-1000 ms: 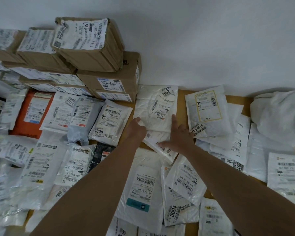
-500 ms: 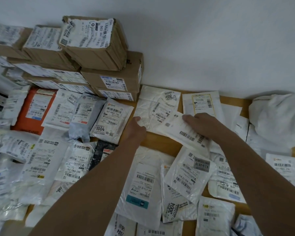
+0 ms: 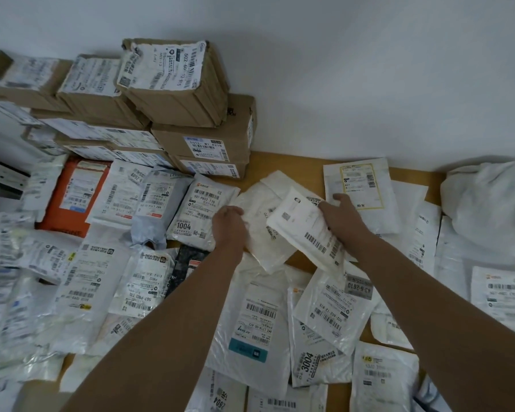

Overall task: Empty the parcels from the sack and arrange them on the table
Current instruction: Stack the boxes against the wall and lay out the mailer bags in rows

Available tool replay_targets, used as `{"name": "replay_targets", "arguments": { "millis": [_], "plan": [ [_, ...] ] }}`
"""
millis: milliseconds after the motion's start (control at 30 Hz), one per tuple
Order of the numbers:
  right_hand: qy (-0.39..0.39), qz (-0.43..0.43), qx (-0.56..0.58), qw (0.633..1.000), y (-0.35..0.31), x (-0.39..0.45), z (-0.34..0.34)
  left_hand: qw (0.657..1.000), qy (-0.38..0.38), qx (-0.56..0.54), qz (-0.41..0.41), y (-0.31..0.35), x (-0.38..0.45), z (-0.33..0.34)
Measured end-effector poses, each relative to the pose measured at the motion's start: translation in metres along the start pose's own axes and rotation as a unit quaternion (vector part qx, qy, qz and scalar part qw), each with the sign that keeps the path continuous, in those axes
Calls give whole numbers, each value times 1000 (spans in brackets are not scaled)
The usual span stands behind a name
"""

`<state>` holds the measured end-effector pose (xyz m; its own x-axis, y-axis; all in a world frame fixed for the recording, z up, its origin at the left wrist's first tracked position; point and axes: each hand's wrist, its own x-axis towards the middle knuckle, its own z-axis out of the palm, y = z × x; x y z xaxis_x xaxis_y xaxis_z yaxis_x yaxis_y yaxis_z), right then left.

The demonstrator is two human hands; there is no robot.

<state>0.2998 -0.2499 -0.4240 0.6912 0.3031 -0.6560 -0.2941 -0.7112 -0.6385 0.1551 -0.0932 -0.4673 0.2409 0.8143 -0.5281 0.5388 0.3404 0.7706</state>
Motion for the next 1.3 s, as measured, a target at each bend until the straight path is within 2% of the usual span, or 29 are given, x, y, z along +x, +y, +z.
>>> {"name": "replay_targets", "arguments": {
  "millis": [100, 200, 267, 300, 367, 467, 533, 600, 700, 767, 800, 867, 900, 933, 1000, 1067, 1133, 1200, 1233, 1300],
  "plan": [
    [-22, -5, -36, 999, -13, 3, -7, 998, 19, -51, -12, 8, -8, -18],
    [-148, 32, -121, 981, -20, -4, -13, 996, -83, -27, -23, 12, -15, -31],
    [-165, 37, -123, 978, -17, -10, -17, 987, -159, 16, -31, 14, -12, -38],
    [-155, 32, -88, 984, -13, -12, -21, 983, -181, 19, -29, 14, -9, -39],
    [-115, 15, 53, 992, 1, -13, -30, 979, -197, -41, -39, 13, -4, -38],
    [3, -10, 251, 968, 23, -17, -30, 965, -196, -137, -111, 9, -10, -32],
    [49, 5, 314, 948, 32, -21, -12, 959, -211, -144, -120, 4, -18, -25],
    [43, 43, 344, 937, 32, -25, 10, 959, -228, -133, -105, 2, -23, -13],
    [1, 99, 327, 940, 27, -26, 40, 971, -233, -36, -47, 2, -28, 2],
    [11, 106, 300, 948, 27, -21, 56, 960, -230, 150, 48, 0, -29, 4],
    [24, 103, 279, 954, 29, -18, 63, 935, -205, 272, 96, -1, -30, 2],
    [33, 100, 245, 964, 32, -16, 73, 883, -162, 419, 138, -7, -31, -2],
    [26, 107, 237, 965, 34, -14, 75, 853, -194, 456, 162, -12, -28, -2],
    [20, 118, 237, 964, 37, -9, 78, 816, -236, 489, 198, -15, -24, 0],
    [2, 153, 245, 957, 37, -1, 78, 773, -262, 526, 240, -18, -15, 3],
    [8, 164, 261, 951, 29, 4, 78, 757, -243, 548, 259, -20, -7, 5],
    [71, 118, 222, 965, 26, 7, 77, 735, -236, 593, 230, -24, 0, 7],
    [108, 61, 171, 977, 24, 1, 74, 739, -221, 598, 217, -32, 7, 5],
    [94, 52, 168, 980, 24, -3, 71, 750, -214, 591, 205, -36, 10, 4],
    [29, 70, 192, 978, 25, -7, 66, 764, -192, 566, 242, -39, 8, 6]
  ]
}}
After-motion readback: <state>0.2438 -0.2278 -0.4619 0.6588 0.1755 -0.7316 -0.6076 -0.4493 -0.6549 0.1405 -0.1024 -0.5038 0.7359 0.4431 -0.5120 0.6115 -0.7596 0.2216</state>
